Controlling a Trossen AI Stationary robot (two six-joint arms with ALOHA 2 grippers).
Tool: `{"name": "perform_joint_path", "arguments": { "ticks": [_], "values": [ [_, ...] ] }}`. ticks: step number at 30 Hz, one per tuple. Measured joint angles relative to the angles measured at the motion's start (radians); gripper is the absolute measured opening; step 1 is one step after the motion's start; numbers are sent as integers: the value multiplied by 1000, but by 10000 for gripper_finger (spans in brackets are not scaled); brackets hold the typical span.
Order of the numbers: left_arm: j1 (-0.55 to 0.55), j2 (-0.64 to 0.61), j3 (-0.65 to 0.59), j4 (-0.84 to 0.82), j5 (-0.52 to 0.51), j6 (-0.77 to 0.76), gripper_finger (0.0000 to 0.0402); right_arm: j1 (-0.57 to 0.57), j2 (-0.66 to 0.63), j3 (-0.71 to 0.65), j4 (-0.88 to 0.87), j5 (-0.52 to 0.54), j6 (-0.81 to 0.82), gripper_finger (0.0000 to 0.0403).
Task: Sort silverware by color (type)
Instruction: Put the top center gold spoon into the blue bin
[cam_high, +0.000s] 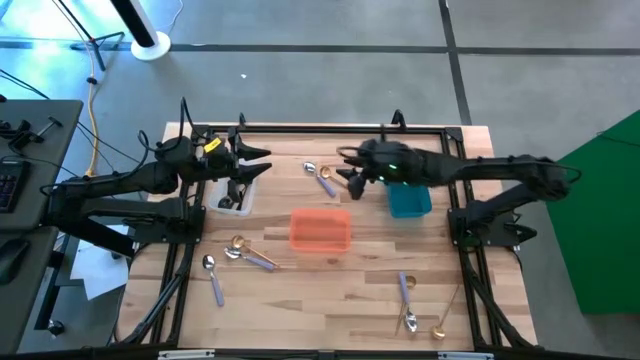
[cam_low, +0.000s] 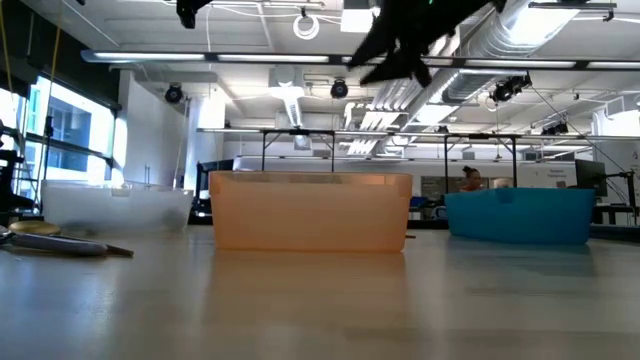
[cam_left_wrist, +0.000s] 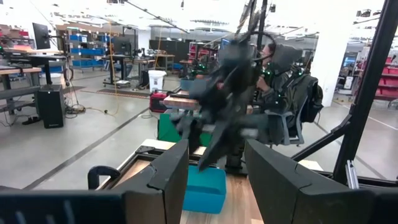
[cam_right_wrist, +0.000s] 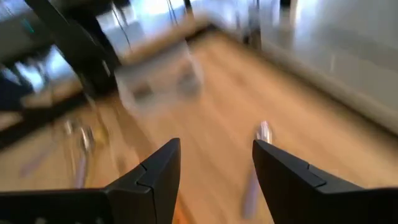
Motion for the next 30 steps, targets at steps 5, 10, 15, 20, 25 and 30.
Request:
{"name": "perform_joint_path", "arguments": {
  "ticks": [5, 10, 15, 20, 25, 30],
  "values": [
    [0, 0, 0, 0, 0, -1, 149, -86, 166, 78, -187, -77, 30, 185],
    [0, 0, 0, 0, 0, -1, 149, -147, 313, 79, -154, -89, 50, 185],
    [0, 0, 0, 0, 0, -23, 149, -195, 450, 79, -102, -94, 85, 185],
    [0, 0, 0, 0, 0, -27, 149, -213, 556, 78, -39, -175, 152, 185],
    [0, 0, 0, 0, 0, -27, 149, -203, 611, 82, -16, -171, 123, 185],
    [0, 0, 0, 0, 0, -27, 149, -183, 626, 83, -35, -111, 94, 183]
  ]
}}
